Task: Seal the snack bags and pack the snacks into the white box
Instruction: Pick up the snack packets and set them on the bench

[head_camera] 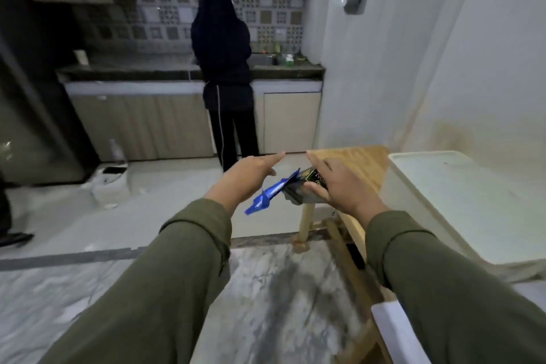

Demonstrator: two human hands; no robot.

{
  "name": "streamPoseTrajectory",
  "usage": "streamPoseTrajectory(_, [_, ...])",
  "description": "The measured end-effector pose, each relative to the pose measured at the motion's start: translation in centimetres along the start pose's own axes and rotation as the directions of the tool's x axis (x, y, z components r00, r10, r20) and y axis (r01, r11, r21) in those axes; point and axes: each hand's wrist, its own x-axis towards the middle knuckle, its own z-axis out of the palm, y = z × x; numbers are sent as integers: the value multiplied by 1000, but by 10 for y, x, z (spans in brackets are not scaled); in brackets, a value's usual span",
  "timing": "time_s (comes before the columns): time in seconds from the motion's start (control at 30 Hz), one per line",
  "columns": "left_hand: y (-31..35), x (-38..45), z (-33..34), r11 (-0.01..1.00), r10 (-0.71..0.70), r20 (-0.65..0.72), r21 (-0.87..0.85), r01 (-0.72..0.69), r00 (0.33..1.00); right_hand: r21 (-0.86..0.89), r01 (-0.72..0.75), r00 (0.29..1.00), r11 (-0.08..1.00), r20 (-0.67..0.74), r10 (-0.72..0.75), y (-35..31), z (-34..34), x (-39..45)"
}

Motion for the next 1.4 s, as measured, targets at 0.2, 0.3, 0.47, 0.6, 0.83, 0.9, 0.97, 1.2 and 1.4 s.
streamPoseTrajectory(0.2, [-98,-32,4,977,-215,9,-11,215,977,93,141,987,986,60,-147,-52,73,86])
streamPoseTrajectory(0.3, [-147,-41,10,936,-342,15,-85,342,940,178,197,971,964,103,-217,-80,118,127])
streamPoseTrajectory(0.47, [-233,-43,33,794,-521,110,-301,528,846,257,199,940,946,223,-258,-119,203,196])
streamPoseTrajectory(0.6, [-303,-41,71,713,-603,203,-296,635,772,300,188,903,935,321,-284,-136,275,233])
streamPoseTrajectory(0.83, [-380,-37,158,675,-612,332,-254,693,718,374,143,813,916,483,-324,-145,399,276])
streamPoseTrajectory(0.9, [-399,-36,190,634,-644,331,-273,724,689,377,205,801,903,466,-376,-143,438,284])
streamPoseTrajectory(0.97, [-417,-36,222,575,-677,350,-298,762,648,377,226,775,898,489,-401,-140,472,290])
streamPoseTrajectory(1.2, [-455,-45,321,506,-653,402,-398,765,641,391,294,676,872,560,-479,-128,573,290])
streamPoseTrajectory(1.4, [-474,-43,336,578,-668,504,-112,808,548,256,330,622,909,665,-413,-121,591,304])
